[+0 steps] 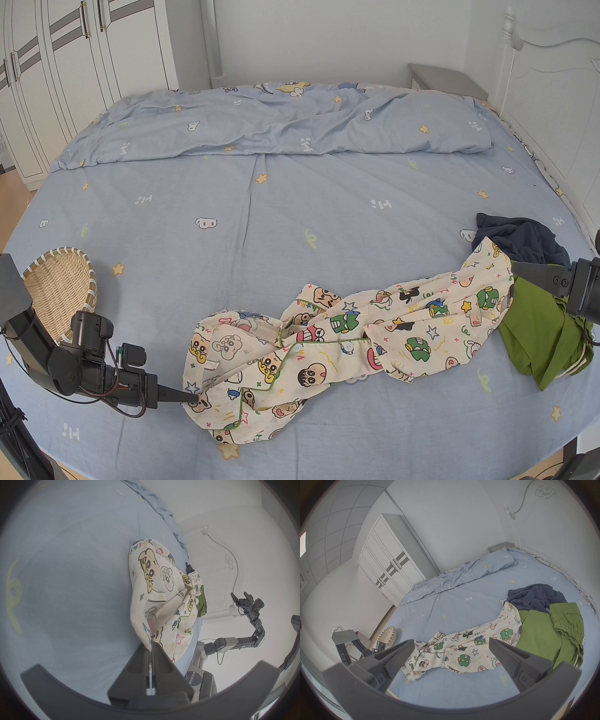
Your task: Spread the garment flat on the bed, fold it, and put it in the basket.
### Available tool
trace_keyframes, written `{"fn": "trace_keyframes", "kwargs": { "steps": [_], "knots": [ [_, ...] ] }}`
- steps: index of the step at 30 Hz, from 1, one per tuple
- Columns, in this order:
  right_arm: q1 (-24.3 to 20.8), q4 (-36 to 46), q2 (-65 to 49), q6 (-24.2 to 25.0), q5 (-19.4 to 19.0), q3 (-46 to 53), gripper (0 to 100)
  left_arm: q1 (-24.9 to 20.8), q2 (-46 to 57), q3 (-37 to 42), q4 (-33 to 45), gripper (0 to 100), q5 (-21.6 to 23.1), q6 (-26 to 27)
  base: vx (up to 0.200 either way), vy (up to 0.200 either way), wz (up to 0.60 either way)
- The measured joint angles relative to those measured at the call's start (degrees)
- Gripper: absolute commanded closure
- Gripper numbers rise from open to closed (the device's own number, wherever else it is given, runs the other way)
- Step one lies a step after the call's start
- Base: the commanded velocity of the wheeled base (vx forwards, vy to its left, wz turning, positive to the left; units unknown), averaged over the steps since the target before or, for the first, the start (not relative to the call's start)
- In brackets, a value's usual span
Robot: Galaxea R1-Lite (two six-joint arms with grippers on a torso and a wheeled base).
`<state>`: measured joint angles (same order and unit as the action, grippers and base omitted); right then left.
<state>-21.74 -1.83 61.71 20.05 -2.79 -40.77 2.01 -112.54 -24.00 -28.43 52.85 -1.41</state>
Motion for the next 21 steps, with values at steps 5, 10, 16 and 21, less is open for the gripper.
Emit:
{"fn": "trace_keyframes", "kwargs": {
  "steps": [5,10,16,21],
  "knots": [
    [-0.11,-0.02,0.04,-0.02,0.01,0.17,0,-0.12,-0.02,0.0,-1.23,100,-0.2,0.55,0.0,0.0,0.0],
    [-0.39,0.0,0.04,-0.02,-0.02,0.2,0,-0.26,0.37,-0.41,-3.12,100,-0.49,-1.04,0.0,0.0,0.0],
    [-0.87,-0.02,-0.13,-0.95,-0.1,0.37,0,-0.33,2.04,-4.72,-3.6,100,-0.55,-15.56,0.0,0.0,0.0],
    [-1.33,-0.77,-0.33,-2.0,-0.13,0.83,0,0.16,3.78,-11.74,-5.34,100,-0.77,-26.03,0.0,0.0,0.0]
  ]
}}
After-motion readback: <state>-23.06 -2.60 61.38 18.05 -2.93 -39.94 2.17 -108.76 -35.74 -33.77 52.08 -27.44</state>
